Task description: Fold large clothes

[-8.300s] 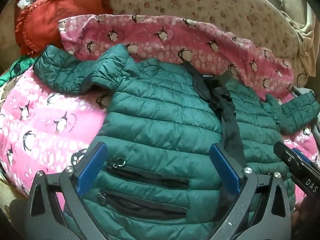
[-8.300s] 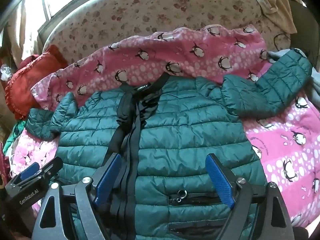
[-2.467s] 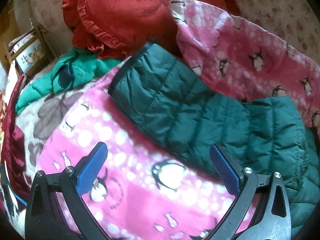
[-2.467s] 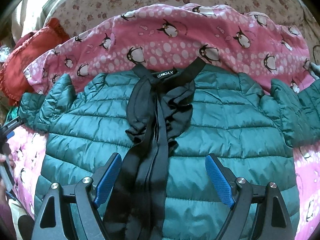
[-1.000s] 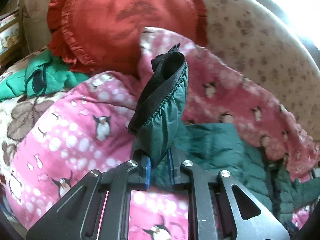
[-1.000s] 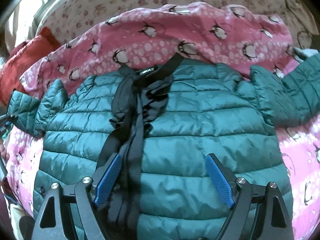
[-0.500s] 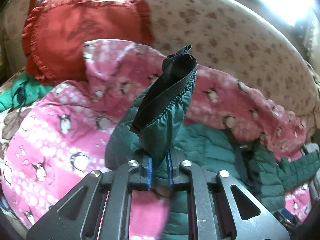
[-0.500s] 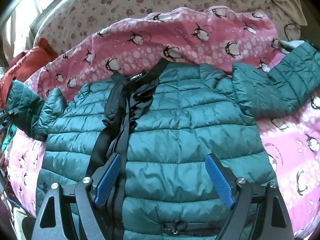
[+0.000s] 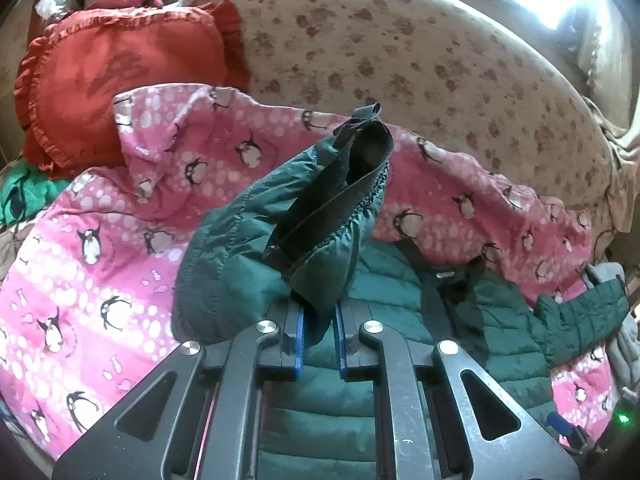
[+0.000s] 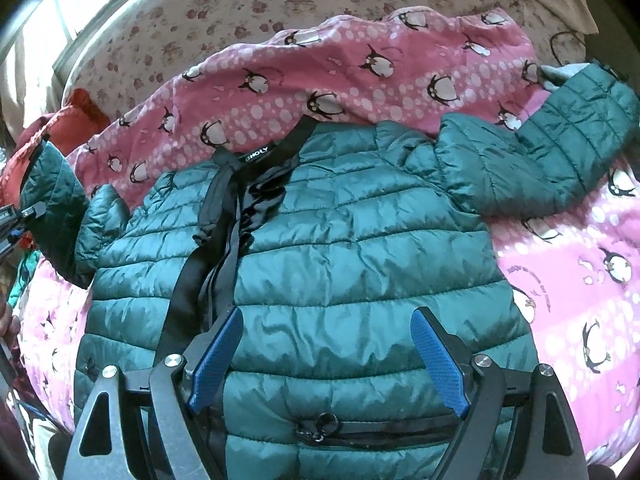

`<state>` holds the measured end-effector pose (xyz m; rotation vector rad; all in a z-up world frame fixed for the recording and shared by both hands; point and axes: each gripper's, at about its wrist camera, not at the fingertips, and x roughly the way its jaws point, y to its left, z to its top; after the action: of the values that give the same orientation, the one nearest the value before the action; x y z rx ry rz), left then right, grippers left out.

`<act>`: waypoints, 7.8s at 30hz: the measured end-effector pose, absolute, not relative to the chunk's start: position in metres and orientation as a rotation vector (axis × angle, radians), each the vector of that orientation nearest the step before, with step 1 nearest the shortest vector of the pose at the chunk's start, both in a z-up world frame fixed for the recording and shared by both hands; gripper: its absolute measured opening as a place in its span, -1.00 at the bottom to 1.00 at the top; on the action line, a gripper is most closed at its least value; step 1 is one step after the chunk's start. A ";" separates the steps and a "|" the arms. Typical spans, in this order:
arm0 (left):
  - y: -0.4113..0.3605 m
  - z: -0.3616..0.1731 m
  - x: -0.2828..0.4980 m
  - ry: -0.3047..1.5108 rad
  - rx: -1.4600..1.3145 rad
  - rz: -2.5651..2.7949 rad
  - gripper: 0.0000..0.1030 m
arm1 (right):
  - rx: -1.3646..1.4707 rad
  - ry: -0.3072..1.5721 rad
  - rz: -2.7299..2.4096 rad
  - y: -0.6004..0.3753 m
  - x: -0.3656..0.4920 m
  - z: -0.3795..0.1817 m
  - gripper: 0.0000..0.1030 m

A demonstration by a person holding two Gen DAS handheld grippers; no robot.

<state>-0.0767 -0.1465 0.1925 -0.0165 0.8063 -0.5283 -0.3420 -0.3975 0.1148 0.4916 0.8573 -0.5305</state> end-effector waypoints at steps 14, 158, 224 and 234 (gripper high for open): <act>-0.202 0.200 -0.109 0.810 0.020 -0.621 -0.79 | 0.460 0.880 -0.572 -0.407 -0.354 0.118 0.64; -0.206 0.054 -0.030 1.053 0.019 -0.468 0.60 | 0.305 0.937 -0.338 -0.422 -0.153 0.066 -0.14; -0.213 0.153 -0.137 0.812 0.129 -0.569 0.69 | 0.330 0.855 -0.525 -0.460 -0.288 0.141 0.09; -0.209 0.163 -0.159 0.783 0.138 -0.575 0.69 | 0.319 0.824 -0.495 -0.441 -0.298 0.157 0.20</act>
<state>-0.1587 -0.2091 0.1631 0.1378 0.7827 -0.5746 -0.2984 -0.4411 0.1572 0.3191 0.8243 -0.4948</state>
